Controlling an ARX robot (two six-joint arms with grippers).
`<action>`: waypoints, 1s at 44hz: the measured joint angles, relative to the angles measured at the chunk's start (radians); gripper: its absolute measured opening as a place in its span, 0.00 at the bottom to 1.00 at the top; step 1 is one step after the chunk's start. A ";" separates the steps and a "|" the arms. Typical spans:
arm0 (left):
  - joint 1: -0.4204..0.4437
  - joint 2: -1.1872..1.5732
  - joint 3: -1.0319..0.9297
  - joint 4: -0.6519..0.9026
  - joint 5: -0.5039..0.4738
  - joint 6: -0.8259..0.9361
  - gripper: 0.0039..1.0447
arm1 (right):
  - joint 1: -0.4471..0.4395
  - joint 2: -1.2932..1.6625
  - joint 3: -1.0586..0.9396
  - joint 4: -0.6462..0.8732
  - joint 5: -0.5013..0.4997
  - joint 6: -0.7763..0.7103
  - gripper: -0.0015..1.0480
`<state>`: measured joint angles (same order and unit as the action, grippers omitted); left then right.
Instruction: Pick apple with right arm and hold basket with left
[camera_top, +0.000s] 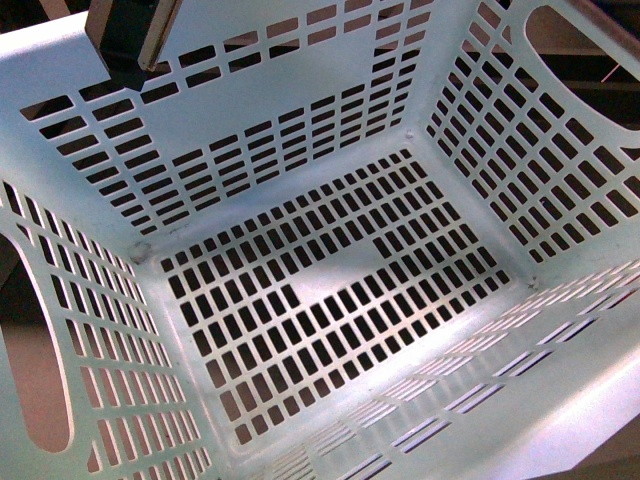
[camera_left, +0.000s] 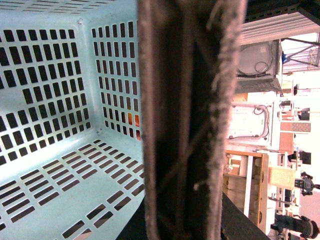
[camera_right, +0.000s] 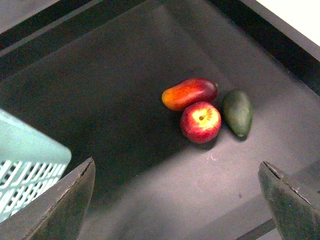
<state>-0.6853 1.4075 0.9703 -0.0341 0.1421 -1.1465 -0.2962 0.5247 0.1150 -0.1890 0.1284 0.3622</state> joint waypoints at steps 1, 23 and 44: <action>0.000 0.000 0.000 0.000 0.000 0.000 0.06 | -0.015 0.021 -0.004 0.018 -0.006 -0.008 0.91; 0.000 0.000 0.000 0.000 0.000 0.001 0.06 | -0.192 1.311 0.171 0.933 -0.087 -0.278 0.91; 0.000 0.000 0.000 0.000 -0.003 0.001 0.06 | -0.073 1.812 0.542 0.835 -0.040 -0.248 0.91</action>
<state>-0.6853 1.4071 0.9703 -0.0341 0.1390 -1.1454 -0.3695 2.3371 0.6571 0.6456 0.0883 0.1143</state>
